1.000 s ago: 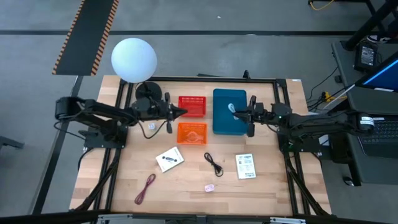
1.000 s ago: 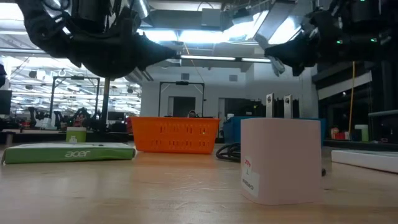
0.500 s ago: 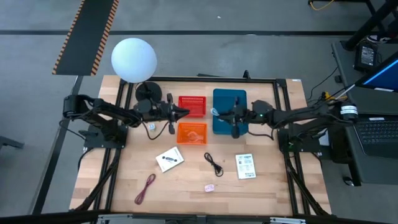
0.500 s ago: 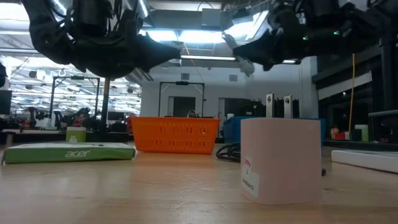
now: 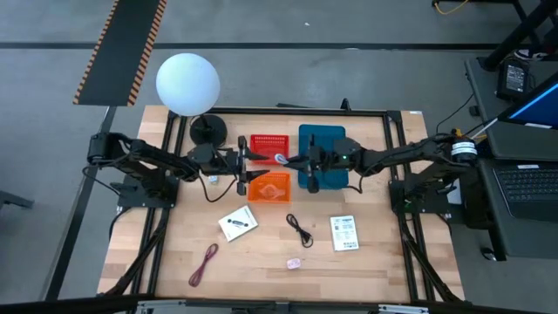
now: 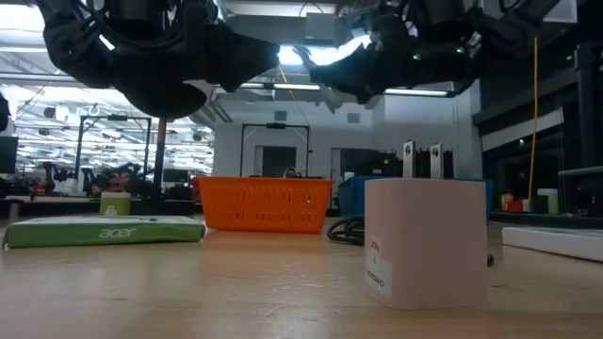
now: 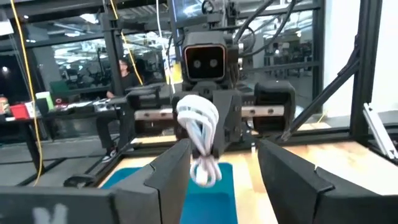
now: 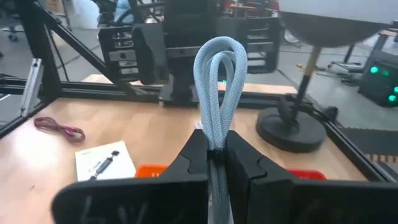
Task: Pick and place items into bin
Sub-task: Put the light blue charger cable into the red bin
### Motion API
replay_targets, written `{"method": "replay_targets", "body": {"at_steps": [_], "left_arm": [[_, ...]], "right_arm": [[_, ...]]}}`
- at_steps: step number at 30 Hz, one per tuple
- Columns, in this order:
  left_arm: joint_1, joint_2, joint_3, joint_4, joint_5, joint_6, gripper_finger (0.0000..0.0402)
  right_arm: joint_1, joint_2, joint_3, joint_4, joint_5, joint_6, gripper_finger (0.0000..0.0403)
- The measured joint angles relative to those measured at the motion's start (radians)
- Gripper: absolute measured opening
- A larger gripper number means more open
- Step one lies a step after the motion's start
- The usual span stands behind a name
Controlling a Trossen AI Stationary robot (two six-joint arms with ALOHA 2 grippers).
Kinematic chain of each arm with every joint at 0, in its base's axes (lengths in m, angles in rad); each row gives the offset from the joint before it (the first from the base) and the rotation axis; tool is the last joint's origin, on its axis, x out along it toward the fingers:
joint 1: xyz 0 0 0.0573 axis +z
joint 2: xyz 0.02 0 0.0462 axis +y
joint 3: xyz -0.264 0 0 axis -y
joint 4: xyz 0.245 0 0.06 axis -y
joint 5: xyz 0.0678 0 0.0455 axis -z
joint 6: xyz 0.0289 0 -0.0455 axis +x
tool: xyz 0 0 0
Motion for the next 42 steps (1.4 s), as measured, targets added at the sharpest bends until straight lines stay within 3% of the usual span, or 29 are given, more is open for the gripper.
{"method": "replay_targets", "body": {"at_steps": [7,20,25,31,42], "left_arm": [[0.004,0.000,0.010,-0.017,-0.027,-0.040,0.0182],[0.002,0.000,0.010,-0.021,-0.052,-0.051,0.0170],[0.001,0.000,0.010,-0.019,-0.052,-0.025,0.0130],[0.001,0.000,0.011,-0.014,-0.049,0.052,0.0023],[0.001,0.000,0.011,-0.020,-0.050,0.062,0.0018]], "right_arm": [[0.000,0.082,0.084,0.000,-0.067,-0.003,0.0011],[0.000,0.177,0.185,-0.001,-0.077,-0.034,0.0011],[0.000,0.177,0.185,-0.014,-0.077,-0.041,0.0010],[0.000,0.177,0.185,-0.016,-0.075,-0.049,0.0010],[-0.006,0.177,0.185,-0.020,-0.074,-0.014,0.0020]]}}
